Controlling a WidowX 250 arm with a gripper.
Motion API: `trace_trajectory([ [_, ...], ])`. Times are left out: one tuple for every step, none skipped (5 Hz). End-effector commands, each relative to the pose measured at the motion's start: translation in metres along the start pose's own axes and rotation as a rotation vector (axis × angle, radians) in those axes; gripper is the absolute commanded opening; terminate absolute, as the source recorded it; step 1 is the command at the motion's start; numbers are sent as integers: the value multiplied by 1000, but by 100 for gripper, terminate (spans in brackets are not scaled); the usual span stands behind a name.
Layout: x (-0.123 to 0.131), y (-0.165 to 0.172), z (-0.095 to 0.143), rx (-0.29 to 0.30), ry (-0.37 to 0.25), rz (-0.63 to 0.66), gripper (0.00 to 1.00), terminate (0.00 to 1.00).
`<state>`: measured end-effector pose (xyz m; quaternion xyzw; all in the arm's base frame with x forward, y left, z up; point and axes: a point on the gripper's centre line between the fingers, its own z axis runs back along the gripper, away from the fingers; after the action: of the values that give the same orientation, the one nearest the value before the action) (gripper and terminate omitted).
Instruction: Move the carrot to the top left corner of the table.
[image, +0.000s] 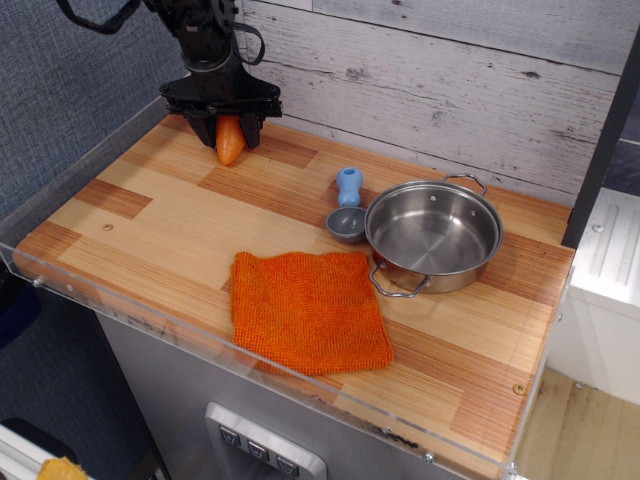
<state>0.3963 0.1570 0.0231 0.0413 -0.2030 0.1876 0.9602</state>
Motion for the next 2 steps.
trace_trajectory([
  [9, 14, 11, 48, -27, 65, 100, 0],
  [10, 13, 14, 42, -24, 61, 100, 0],
])
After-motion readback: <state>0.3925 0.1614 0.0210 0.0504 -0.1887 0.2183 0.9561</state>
